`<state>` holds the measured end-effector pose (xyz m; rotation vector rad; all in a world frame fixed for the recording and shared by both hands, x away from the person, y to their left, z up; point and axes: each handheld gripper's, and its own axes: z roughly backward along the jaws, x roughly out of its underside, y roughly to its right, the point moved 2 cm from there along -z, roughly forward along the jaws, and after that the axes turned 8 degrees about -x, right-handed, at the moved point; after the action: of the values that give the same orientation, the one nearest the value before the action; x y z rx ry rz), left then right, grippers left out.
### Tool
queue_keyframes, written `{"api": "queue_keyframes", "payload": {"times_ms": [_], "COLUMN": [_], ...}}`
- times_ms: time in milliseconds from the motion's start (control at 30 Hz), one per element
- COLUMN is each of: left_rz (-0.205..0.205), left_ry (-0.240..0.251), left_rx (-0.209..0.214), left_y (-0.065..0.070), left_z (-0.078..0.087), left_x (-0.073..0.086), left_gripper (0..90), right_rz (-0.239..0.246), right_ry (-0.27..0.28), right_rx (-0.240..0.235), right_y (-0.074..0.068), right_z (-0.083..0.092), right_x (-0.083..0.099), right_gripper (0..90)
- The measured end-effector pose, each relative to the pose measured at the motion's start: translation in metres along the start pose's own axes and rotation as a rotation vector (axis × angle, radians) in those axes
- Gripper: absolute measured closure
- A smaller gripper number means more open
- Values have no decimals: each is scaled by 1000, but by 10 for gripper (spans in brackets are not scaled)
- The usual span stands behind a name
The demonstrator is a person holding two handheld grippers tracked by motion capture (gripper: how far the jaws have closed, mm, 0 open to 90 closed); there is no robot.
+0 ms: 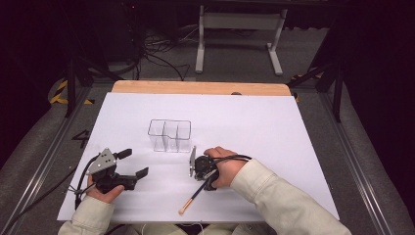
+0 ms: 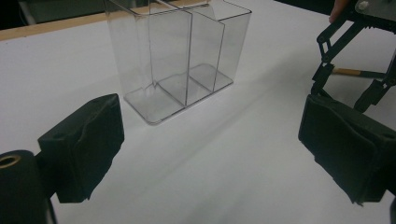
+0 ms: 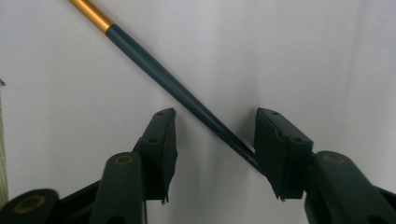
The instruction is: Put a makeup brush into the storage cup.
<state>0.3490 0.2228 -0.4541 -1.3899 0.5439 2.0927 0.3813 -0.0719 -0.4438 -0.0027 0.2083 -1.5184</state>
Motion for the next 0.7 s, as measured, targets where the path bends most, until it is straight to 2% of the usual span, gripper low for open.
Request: {"api": "queue_keyframes", "payload": {"times_ms": [300, 500, 700], "left_rz": [0, -4, 0], "left_ry": [1, 1, 15], "left_rx": [-2, 0, -2], "left_y": [0, 1, 1], "left_z": [0, 0, 1], "left_x": [0, 0, -1], "left_gripper": [76, 79, 103], "right_rz": [9, -8, -40], "right_ry": [-44, -59, -60], "right_rx": [-4, -11, -6], "right_y": [-4, -8, -8], "right_z": [1, 0, -1], "right_x": [-3, -5, -6], "right_gripper": [729, 852, 857]}}
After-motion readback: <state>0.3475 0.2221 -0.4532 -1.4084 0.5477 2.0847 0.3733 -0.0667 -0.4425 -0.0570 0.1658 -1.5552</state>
